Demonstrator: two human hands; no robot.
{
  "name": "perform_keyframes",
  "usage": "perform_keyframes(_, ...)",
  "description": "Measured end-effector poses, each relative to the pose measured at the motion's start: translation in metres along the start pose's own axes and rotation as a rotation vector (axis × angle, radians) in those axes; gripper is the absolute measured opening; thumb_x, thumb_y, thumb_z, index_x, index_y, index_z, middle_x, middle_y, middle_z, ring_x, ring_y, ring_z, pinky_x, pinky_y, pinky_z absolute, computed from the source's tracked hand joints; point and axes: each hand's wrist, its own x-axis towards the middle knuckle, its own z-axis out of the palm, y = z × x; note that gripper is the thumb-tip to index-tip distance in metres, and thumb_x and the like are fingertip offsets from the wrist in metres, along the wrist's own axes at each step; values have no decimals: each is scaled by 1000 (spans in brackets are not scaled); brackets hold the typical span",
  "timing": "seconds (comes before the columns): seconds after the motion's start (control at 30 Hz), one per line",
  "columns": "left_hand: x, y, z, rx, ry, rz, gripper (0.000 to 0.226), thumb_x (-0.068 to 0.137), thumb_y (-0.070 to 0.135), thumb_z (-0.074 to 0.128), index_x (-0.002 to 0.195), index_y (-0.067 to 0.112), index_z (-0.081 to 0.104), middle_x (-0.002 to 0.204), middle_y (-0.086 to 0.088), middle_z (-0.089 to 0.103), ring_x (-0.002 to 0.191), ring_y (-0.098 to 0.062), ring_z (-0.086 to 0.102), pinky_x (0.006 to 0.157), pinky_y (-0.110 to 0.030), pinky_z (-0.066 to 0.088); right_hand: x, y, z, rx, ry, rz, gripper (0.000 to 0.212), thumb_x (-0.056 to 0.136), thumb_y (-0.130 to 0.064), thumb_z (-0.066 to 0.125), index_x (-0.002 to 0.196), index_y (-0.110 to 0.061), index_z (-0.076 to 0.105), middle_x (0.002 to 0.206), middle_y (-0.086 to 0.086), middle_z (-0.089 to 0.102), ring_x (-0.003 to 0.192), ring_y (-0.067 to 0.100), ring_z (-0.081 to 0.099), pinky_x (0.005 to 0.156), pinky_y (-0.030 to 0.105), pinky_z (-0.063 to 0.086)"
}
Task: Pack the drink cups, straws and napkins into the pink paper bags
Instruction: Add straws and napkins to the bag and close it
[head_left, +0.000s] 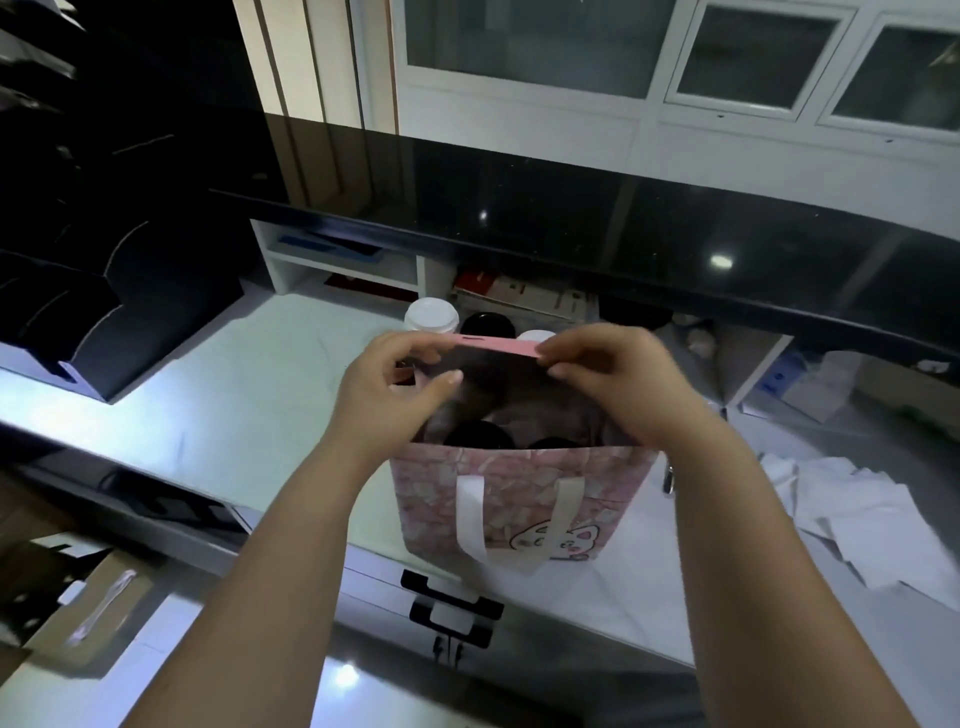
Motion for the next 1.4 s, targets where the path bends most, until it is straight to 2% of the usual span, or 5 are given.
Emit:
perform_keyframes(0.33, -51, -44, -9, -370, -100, -103, 56, 62, 60, 82, 113, 43, 66, 120, 8, 67, 115, -15, 61, 86, -26, 53, -74, 91, -4, 578, 300, 147, 55, 77, -55, 72, 110, -11, 68, 107, 5, 73, 103, 22, 68, 82, 28, 55)
perform_keyframes(0.57, -53, -41, 9, -442, -64, -202, 37, 81, 7, 74, 118, 12, 70, 119, 0, 70, 115, -18, 64, 98, -42, 51, -85, 88, 41, 795, 225, 174, 36, 79, -16, 76, 114, -11, 69, 105, 13, 72, 94, 25, 69, 76, 38, 56)
perform_keyframes(1.0, -51, -45, 27, -483, -24, -261, 12, 85, 17, 67, 96, 12, 67, 90, 1, 75, 88, -14, 70, 77, -27, 55, -101, 77, 60, 735, 604, 255, 13, 94, -1, 57, 82, -7, 56, 82, 4, 63, 75, 14, 61, 70, 33, 53)
perform_keyframes(1.23, -31, -56, 18, -314, -74, -139, 18, 69, 25, 83, 85, 22, 75, 147, 17, 44, 131, 3, 44, 104, -43, 43, -85, 94, 31, 577, 387, 267, 19, 89, -12, 64, 71, -16, 60, 147, -28, 37, 132, 1, 41, 83, 25, 52)
perform_keyframes(1.4, -16, -49, 19, -331, -66, -196, 19, 59, 21, 85, 74, 19, 74, 126, 15, 61, 118, -4, 58, 103, -47, 48, -68, 89, 31, 792, 276, 261, 15, 87, -4, 61, 91, -15, 70, 120, 11, 64, 102, 24, 66, 79, 35, 54)
